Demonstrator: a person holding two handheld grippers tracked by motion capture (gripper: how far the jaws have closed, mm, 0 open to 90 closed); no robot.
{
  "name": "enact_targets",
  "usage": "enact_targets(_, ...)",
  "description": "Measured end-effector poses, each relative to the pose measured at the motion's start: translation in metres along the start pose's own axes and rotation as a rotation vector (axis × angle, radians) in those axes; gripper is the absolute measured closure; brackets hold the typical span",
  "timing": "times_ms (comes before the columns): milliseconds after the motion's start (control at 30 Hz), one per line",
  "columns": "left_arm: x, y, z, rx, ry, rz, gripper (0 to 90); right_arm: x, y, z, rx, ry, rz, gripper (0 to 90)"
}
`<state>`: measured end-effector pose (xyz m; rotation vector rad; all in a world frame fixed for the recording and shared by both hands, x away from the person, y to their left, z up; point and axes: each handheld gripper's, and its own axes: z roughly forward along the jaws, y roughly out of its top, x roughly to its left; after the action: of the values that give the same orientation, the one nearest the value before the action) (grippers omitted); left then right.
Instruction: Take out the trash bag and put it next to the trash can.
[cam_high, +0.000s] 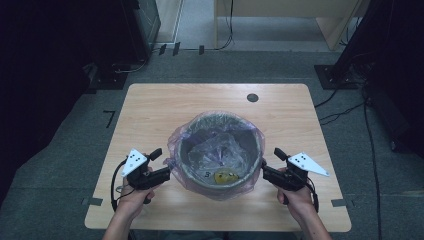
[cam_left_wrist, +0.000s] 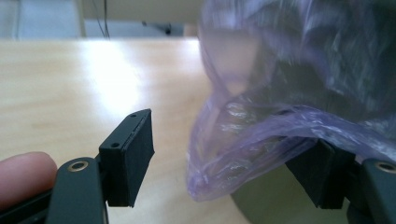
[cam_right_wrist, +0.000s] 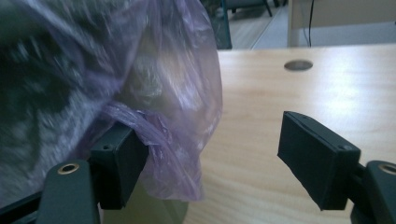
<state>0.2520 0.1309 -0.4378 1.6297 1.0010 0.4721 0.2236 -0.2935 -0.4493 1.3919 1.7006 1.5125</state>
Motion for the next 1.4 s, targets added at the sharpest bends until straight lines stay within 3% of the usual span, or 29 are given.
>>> enact_targets(233, -0.007, 0.029, -0.019, -0.099, 0.004, 0.006, 26.5, 0.004, 0.026, -0.015, -0.064, -0.001, -0.009, 24.8)
enact_targets(333, -0.010, 0.038, -0.023, -0.134, -0.022, -0.033, 26.5, 0.004, 0.038, -0.018, -0.088, 0.001, -0.021, 24.8)
enact_targets(500, -0.020, 0.052, -0.019, -0.154, -0.053, -0.027, 26.5, 0.009, 0.055, -0.019, -0.124, 0.027, -0.022, 24.9)
enact_targets(633, -0.029, 0.060, -0.007, -0.139, -0.065, -0.013, 26.0, 0.021, 0.066, -0.012, -0.117, 0.051, -0.040, 24.8)
enact_targets(700, -0.034, 0.064, 0.002, -0.109, -0.033, 0.015, 25.5, 0.026, 0.071, -0.006, -0.104, 0.063, -0.051, 24.7)
enact_targets(833, -0.036, 0.071, 0.016, -0.071, -0.008, -0.005, 25.2, 0.034, 0.076, 0.007, -0.064, 0.055, -0.065, 24.4)
enact_targets(933, -0.040, 0.074, 0.022, -0.050, 0.011, 0.015, 27.9, 0.038, 0.077, 0.015, -0.043, 0.055, -0.083, 25.1)
enact_targets(1067, -0.047, 0.077, 0.026, -0.032, -0.019, 0.042, 54.2, 0.044, 0.078, 0.021, -0.027, 0.048, -0.103, 33.0)
enact_targets(1133, -0.048, 0.080, 0.026, -0.035, -0.039, 0.027, 64.2, 0.045, 0.079, 0.022, -0.031, 0.049, -0.103, 38.0)
enact_targets(1400, -0.060, 0.096, 0.018, -0.094, -0.089, 0.039, 80.3, 0.052, 0.090, 0.016, -0.069, 0.086, -0.097, 37.7)
